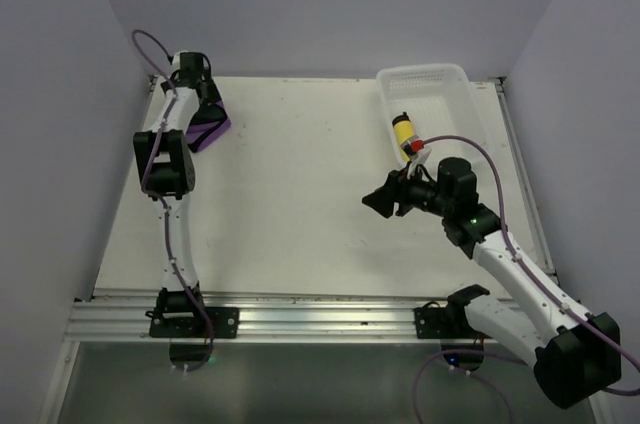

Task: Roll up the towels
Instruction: Grab a towel with the left arm, then move the towel to the center of the board, then flatten the towel

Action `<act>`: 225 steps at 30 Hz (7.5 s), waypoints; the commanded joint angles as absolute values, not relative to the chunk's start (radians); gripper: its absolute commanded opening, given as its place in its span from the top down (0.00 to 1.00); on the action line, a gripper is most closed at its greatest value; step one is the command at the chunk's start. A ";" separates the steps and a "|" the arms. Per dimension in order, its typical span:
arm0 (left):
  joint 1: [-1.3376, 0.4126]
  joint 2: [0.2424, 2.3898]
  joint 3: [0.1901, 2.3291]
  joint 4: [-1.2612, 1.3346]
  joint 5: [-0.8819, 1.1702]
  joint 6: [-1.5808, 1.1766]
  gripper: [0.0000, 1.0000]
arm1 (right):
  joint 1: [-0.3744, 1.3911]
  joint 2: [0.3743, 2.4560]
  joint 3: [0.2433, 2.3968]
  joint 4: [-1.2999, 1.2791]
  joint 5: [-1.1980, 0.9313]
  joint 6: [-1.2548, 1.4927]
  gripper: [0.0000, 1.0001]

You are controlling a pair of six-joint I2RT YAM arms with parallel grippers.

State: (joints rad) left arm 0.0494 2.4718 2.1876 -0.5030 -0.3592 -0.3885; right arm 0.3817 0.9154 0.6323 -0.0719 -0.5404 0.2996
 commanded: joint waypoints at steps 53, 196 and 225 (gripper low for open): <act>-0.156 1.036 1.281 -0.446 -0.035 -0.436 1.00 | 0.413 0.713 0.683 -0.288 -0.531 0.374 0.52; -0.400 1.724 1.061 0.037 -0.190 -0.462 0.32 | 0.692 1.281 0.822 -0.259 0.207 0.546 0.87; -0.393 1.908 1.170 -0.035 -0.279 -0.434 0.78 | 0.565 1.330 0.726 -0.153 0.109 0.538 0.86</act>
